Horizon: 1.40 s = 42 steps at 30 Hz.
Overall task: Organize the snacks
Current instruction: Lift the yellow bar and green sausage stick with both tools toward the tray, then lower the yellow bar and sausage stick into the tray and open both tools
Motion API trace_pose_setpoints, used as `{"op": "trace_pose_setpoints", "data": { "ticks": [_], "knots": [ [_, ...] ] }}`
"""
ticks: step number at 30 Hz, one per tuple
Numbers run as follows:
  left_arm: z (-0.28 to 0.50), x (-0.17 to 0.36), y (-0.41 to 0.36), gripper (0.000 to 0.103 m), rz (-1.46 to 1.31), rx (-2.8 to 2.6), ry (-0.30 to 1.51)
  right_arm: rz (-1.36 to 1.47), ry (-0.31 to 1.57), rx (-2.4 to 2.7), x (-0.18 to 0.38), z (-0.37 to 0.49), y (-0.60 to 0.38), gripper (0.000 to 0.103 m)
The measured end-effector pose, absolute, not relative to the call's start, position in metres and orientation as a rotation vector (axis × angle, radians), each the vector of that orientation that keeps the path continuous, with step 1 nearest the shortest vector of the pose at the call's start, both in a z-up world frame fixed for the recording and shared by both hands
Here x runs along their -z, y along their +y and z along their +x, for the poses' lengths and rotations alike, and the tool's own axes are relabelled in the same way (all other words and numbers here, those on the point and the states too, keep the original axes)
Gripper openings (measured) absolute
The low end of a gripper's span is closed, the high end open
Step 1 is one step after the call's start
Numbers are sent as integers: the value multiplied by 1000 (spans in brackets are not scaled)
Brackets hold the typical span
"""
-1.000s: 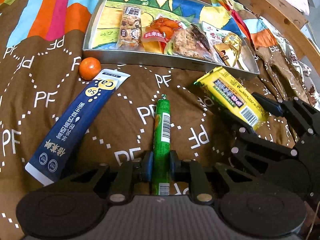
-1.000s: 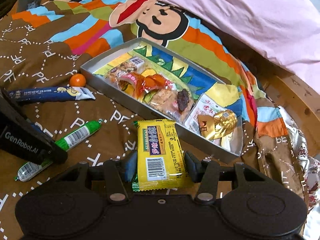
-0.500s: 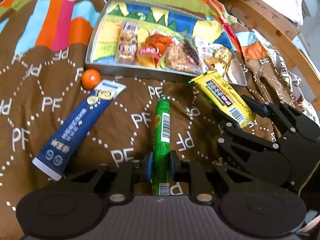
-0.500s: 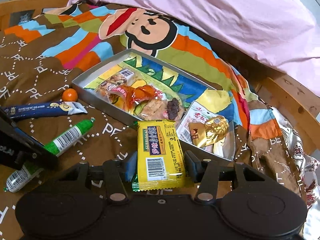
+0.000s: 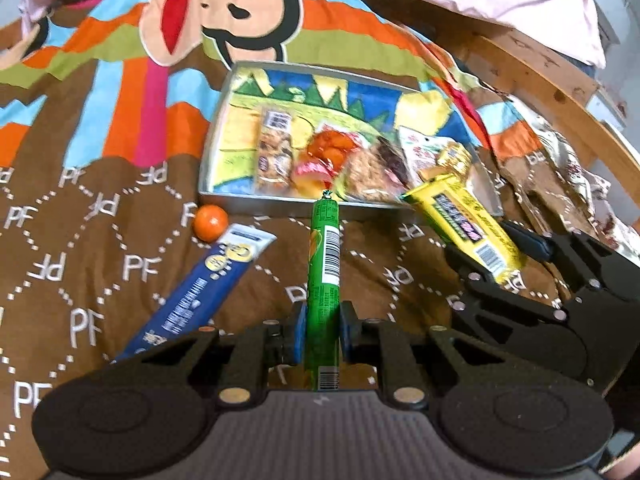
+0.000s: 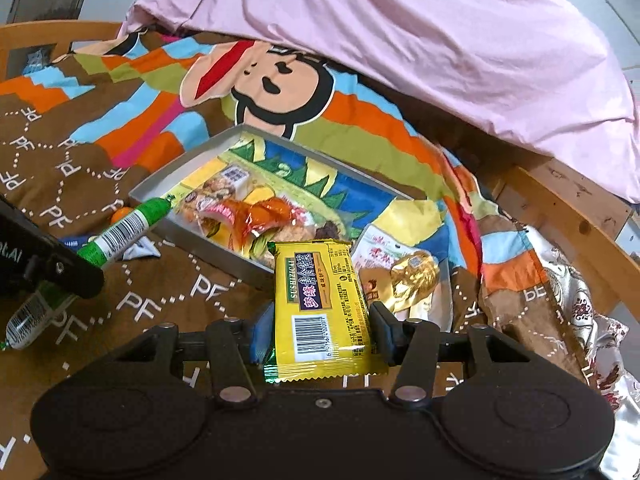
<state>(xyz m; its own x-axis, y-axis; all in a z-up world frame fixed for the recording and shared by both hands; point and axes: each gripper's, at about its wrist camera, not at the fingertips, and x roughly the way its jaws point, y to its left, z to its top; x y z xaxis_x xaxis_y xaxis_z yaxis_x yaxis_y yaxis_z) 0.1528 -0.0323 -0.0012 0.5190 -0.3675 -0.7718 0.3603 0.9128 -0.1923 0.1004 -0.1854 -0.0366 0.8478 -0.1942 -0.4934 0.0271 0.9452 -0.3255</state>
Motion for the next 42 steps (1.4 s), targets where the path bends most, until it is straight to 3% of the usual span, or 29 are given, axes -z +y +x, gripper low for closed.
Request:
{"op": "trace_pose_setpoints", "data": {
  "ticks": [13,17,24,42],
  "knots": [
    [161,-17,-37,18,9,397,784,-323,481,169,30,118,-192,53],
    [185,-28,-48,18,-12,408,751,-431,407,206,26,143,-194,53],
    [241,-38,-59,18,-74,406,612,-334,411,270,24,193,-232,53],
    [328,48,-71,18,-195,473,714,-195,516,303,60,256,-262,52]
  ]
}}
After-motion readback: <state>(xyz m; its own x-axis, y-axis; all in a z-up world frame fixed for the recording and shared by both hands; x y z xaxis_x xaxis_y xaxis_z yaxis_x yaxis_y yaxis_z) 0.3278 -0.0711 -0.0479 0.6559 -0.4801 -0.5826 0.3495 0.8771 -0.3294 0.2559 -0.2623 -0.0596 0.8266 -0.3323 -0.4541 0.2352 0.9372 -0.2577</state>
